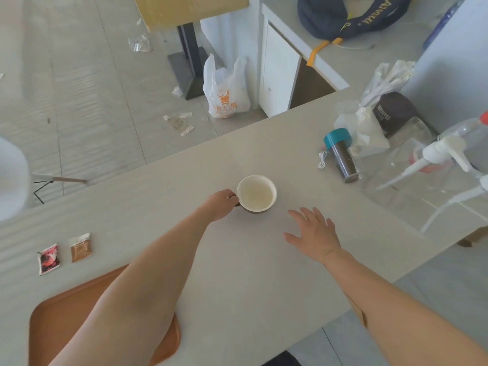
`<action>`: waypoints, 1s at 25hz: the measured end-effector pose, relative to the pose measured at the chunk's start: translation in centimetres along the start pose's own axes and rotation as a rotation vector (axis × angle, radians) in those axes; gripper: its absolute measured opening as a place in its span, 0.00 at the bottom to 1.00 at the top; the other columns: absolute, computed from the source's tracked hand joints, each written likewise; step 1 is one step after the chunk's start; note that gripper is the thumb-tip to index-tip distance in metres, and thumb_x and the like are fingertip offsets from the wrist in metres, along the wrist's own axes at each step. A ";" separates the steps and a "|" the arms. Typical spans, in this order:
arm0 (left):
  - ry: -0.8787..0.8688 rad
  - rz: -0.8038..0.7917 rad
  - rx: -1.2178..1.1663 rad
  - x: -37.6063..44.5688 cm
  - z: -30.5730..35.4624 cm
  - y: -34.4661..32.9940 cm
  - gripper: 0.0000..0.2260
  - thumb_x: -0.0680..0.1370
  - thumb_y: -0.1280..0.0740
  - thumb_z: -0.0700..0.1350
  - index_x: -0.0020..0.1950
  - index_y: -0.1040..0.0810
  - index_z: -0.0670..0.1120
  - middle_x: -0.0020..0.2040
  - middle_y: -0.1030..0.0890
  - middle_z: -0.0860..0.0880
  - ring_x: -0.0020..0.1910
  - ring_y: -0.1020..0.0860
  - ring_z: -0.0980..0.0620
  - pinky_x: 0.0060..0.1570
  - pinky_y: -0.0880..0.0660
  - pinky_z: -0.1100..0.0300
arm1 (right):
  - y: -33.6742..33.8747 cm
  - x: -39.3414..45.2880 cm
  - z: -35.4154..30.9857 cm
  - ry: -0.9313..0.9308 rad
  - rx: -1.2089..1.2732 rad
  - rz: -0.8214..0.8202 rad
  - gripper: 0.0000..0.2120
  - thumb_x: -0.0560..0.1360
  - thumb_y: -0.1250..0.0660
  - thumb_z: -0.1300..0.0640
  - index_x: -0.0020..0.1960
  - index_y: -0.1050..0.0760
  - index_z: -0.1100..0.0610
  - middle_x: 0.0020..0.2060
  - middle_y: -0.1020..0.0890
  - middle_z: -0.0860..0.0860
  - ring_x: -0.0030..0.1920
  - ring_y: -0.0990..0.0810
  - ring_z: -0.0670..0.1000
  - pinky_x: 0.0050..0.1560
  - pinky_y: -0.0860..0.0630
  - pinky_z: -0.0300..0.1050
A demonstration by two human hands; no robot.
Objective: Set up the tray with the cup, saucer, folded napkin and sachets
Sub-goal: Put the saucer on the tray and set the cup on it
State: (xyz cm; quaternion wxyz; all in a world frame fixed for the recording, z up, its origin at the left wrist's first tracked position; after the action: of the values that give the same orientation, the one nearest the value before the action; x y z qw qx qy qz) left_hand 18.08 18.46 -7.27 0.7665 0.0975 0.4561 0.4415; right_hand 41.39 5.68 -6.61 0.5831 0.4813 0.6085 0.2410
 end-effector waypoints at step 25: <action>-0.038 0.171 -0.333 -12.9 -13.0 2.7 0.11 0.70 0.41 0.48 0.40 0.23 0.44 0.38 0.20 0.49 0.39 0.24 0.52 0.43 0.29 0.53 | -9.5 -4.7 -8.4 0.129 -0.201 0.180 0.37 0.74 0.54 0.32 0.78 0.45 0.49 0.78 0.42 0.56 0.76 0.46 0.67 0.68 0.50 0.77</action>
State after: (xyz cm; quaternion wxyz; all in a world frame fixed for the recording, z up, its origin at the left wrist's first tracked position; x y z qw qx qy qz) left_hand 3.79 6.83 -5.20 0.7402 0.0160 0.3521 0.5726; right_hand 29.96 -0.16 -10.75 0.5638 0.4568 0.5720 0.3824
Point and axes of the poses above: each hand's wrist, its own x-axis towards the middle knuckle, its own y-axis out of the back of the hand, z = x × y, the point moved 10 cm from there along x, towards the middle knuckle
